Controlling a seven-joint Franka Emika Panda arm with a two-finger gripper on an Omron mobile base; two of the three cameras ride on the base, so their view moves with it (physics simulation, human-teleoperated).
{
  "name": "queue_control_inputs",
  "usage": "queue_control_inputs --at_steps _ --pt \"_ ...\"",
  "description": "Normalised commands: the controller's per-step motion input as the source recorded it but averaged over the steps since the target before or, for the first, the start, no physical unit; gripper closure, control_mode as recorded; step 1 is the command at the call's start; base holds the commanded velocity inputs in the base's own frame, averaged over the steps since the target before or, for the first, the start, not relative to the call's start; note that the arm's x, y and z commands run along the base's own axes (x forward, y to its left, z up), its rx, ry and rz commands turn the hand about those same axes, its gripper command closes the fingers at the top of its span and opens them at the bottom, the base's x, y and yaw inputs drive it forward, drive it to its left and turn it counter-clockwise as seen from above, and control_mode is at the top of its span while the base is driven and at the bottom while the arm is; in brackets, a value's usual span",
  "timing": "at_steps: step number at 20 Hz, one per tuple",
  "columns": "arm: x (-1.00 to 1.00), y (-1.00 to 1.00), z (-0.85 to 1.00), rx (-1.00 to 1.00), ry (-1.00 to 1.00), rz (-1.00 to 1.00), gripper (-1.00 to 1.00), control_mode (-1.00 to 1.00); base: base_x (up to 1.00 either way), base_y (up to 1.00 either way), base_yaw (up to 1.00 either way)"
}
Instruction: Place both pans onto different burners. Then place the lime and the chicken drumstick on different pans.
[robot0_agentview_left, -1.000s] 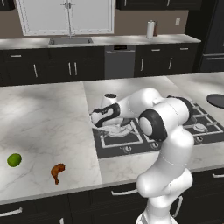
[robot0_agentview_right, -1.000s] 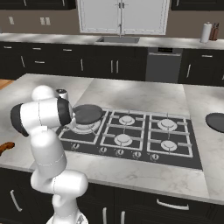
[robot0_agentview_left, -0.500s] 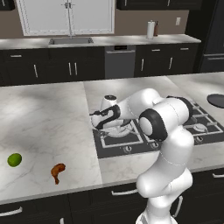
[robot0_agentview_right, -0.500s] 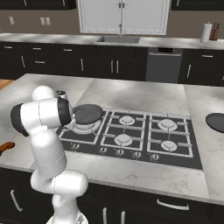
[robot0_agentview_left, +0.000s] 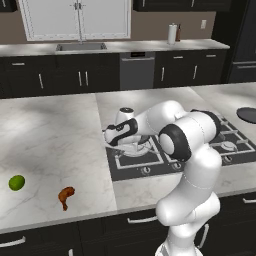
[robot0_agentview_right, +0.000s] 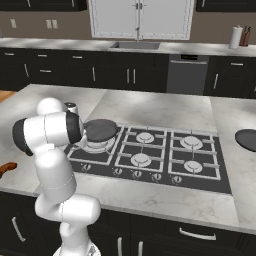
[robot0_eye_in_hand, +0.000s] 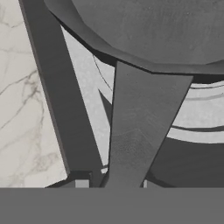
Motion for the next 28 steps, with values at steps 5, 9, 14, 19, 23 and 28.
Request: queue_control_inputs --at_steps 5,9,14,19,23,28 --pt "0.00 0.00 0.00 0.00 0.00 0.00 -1.00 -1.00 0.00 0.00 0.00" --pt "0.00 0.00 0.00 0.00 0.00 0.00 -1.00 -1.00 0.00 0.00 0.00" --pt "0.00 0.00 0.00 0.00 0.00 0.00 -1.00 -1.00 0.00 0.00 0.00" --pt "-0.02 -0.11 0.06 0.00 0.00 0.00 -1.00 -1.00 0.00 0.00 0.00" --pt "-0.22 -0.09 0.37 0.00 -0.02 0.00 -1.00 -1.00 0.00 0.00 0.00" --pt "-0.23 0.00 0.37 0.00 -0.01 0.00 -1.00 -1.00 0.00 0.00 0.00"
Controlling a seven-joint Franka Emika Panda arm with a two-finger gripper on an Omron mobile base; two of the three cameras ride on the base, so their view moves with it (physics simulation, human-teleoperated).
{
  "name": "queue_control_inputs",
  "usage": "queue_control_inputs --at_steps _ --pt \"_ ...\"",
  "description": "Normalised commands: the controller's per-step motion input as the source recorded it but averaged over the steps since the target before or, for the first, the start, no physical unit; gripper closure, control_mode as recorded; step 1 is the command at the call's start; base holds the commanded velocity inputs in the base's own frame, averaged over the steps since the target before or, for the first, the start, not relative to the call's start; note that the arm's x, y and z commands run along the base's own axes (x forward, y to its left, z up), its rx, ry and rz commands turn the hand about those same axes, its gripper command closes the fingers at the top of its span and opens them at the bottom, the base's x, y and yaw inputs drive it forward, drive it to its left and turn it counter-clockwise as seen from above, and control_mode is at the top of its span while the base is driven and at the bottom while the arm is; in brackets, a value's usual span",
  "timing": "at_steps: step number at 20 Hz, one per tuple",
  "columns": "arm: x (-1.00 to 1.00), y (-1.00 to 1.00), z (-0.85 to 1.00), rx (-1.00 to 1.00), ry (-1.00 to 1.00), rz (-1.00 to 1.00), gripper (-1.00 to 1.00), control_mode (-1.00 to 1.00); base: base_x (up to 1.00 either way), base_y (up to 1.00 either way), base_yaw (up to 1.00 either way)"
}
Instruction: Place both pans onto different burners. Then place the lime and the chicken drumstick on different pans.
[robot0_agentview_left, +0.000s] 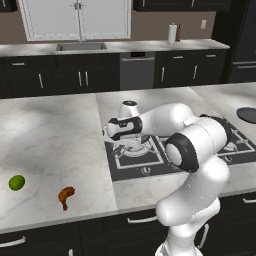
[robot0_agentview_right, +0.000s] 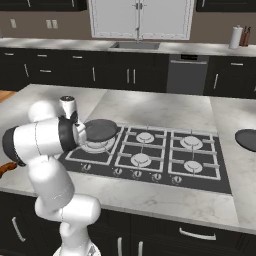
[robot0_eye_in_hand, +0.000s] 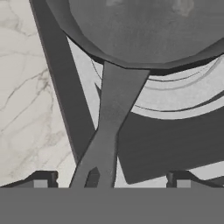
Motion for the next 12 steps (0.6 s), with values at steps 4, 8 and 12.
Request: queue_control_inputs --at_steps 4,8,12 --pt "-0.29 0.00 0.35 0.00 -0.01 0.00 -1.00 -1.00 0.00 0.00 0.00" --pt "-0.42 0.19 0.24 -0.03 -0.03 0.00 -1.00 -1.00 0.00 0.00 0.00" --pt "-0.35 0.19 0.29 0.00 0.00 0.00 -1.00 -1.00 0.00 0.00 0.00"
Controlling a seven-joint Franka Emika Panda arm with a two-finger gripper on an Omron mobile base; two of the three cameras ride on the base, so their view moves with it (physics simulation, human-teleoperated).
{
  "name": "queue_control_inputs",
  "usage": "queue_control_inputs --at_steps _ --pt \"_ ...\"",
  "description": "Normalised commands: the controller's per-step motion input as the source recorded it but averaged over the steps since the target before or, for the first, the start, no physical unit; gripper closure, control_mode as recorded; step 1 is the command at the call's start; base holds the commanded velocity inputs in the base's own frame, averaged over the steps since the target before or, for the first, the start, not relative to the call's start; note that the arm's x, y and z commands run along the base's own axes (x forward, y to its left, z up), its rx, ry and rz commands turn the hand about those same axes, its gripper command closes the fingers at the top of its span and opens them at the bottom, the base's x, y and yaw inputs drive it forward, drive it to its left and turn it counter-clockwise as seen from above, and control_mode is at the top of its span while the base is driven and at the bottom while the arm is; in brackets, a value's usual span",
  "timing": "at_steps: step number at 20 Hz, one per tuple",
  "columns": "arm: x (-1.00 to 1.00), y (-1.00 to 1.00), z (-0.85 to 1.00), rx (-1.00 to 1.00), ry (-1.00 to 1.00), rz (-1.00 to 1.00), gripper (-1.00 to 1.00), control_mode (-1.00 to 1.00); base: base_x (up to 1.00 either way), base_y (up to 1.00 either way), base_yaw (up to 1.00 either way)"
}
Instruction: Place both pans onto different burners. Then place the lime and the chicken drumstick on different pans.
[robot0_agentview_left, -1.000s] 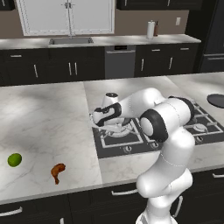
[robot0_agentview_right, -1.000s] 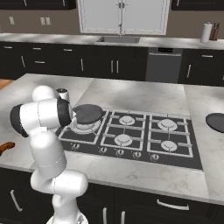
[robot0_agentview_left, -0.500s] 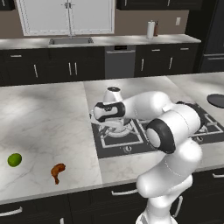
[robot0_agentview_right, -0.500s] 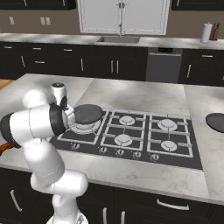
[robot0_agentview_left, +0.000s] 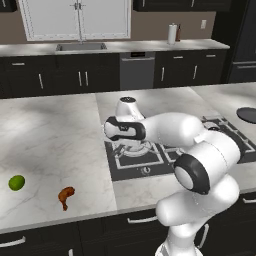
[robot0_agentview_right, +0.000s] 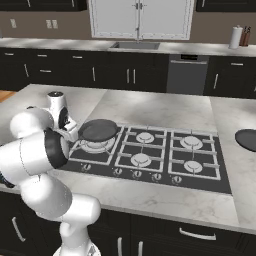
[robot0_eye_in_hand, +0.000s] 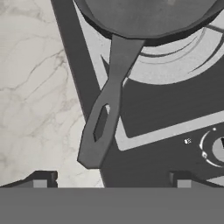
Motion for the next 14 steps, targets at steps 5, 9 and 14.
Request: queue_control_inputs --at_steps 5,9,14 --pt "-0.42 0.19 0.28 0.00 0.00 0.00 -1.00 -1.00 0.00 0.00 0.00" --pt "-0.44 0.26 0.25 0.00 0.01 0.00 -1.00 -1.00 0.00 0.00 0.00" --pt "-0.52 0.38 0.16 0.00 0.08 0.00 -1.00 -1.00 0.00 0.00 0.00"
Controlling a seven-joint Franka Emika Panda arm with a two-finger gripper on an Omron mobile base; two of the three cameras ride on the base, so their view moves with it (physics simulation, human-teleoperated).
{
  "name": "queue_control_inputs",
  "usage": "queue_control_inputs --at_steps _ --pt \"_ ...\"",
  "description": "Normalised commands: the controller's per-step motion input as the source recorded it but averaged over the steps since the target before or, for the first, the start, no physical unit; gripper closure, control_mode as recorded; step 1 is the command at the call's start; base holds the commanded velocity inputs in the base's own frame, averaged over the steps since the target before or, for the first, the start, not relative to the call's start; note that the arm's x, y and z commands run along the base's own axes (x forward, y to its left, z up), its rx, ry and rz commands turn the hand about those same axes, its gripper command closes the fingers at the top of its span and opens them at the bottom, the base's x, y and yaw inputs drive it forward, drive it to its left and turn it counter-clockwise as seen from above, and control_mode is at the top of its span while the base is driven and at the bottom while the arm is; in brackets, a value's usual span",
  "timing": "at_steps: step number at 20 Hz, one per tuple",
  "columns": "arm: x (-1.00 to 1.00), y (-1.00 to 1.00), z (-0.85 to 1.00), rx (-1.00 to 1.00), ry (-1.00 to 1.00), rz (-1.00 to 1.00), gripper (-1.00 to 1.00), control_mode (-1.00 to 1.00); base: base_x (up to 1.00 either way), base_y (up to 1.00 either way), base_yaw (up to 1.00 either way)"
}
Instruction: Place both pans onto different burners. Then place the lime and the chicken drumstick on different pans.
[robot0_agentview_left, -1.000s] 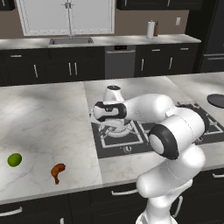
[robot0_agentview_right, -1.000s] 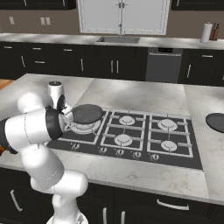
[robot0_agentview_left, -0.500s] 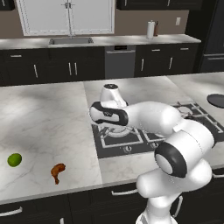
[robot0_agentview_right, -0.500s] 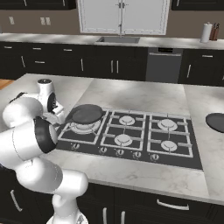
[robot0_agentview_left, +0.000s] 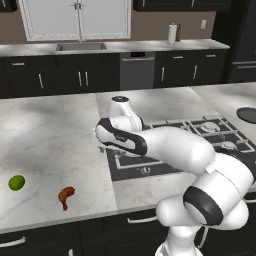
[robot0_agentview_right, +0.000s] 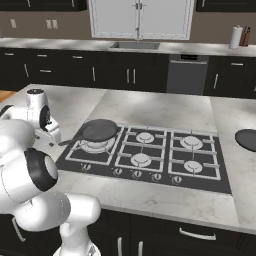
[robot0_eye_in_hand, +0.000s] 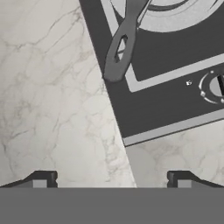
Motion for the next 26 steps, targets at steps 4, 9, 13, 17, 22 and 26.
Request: queue_control_inputs --at_steps 4,9,13,17,22,26 --pt "-0.53 0.42 0.05 0.00 0.07 0.00 -1.00 -1.00 0.00 0.00 0.00" --pt "-0.43 0.46 0.00 0.00 0.05 0.00 -1.00 -1.00 0.00 0.00 0.00" --pt "-0.21 0.44 0.00 0.00 0.00 0.00 -1.00 -1.00 0.00 0.00 0.00" --pt "-0.01 0.36 0.00 0.00 0.00 0.00 -1.00 -1.00 0.00 0.00 0.00" --pt "0.00 0.37 0.00 0.00 0.00 0.00 -1.00 -1.00 0.00 0.00 0.00" --pt "0.00 0.38 0.00 0.00 0.02 0.00 -1.00 -1.00 0.00 0.00 0.00"
